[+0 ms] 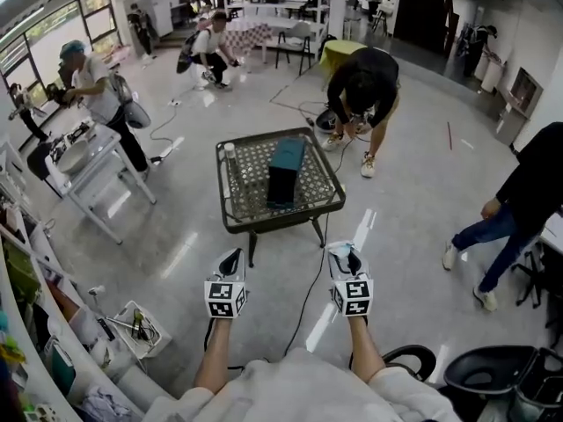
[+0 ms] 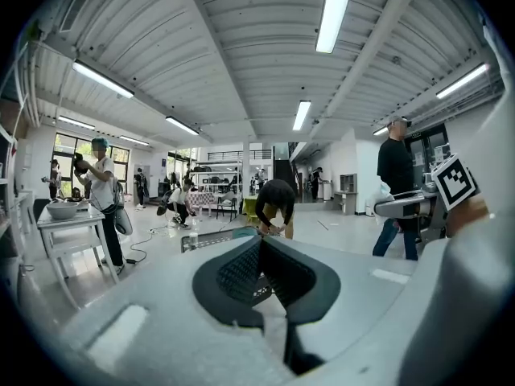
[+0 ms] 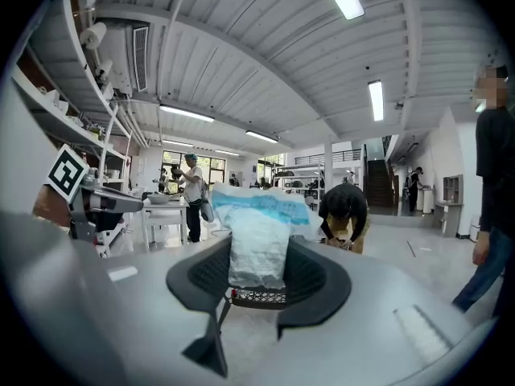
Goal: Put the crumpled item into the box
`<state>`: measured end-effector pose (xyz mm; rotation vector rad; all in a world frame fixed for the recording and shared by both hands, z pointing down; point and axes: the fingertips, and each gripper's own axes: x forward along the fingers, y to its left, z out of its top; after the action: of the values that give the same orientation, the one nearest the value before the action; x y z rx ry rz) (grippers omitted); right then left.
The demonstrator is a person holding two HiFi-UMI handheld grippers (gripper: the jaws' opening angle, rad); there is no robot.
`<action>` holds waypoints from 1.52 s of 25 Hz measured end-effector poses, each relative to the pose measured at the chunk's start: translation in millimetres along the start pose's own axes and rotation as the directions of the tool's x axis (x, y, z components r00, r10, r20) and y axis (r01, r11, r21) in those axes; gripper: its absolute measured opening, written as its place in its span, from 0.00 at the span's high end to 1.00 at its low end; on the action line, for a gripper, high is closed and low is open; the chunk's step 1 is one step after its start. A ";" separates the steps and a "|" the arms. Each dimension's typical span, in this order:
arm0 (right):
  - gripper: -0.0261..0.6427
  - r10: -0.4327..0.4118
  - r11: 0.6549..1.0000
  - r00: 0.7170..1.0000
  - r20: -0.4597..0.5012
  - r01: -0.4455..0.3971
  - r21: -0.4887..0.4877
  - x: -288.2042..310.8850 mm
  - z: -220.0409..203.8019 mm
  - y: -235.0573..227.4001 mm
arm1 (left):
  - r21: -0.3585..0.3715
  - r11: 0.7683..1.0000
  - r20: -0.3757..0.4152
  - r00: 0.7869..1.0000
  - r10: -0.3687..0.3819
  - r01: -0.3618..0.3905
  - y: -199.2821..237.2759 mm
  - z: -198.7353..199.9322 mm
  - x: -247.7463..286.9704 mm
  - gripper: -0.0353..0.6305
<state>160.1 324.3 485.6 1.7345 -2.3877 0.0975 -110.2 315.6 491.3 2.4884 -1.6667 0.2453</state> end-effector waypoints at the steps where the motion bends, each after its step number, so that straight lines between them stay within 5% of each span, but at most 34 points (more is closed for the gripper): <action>1: 0.73 0.002 1.000 1.000 0.003 -0.002 0.000 0.6 2.1 -2.8 | 0.001 1.000 -0.002 1.000 0.003 -0.003 -3.6 0.4 2.5 0.94; 21: 0.72 0.045 0.999 0.999 0.013 -0.045 0.008 36.1 -6.3 -39.8 | 0.017 1.000 -0.027 1.000 0.011 -0.011 -25.9 1.2 51.7 0.94; 38: 0.72 -0.015 0.999 1.000 -0.018 0.015 -0.034 170.8 20.6 -67.0 | -0.021 0.996 -0.017 0.996 -0.086 0.086 38.1 22.1 198.2 0.94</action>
<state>170.3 140.1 494.0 1.7288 -2.3495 0.0699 -70.0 117.7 512.2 2.5281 -1.5430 0.2382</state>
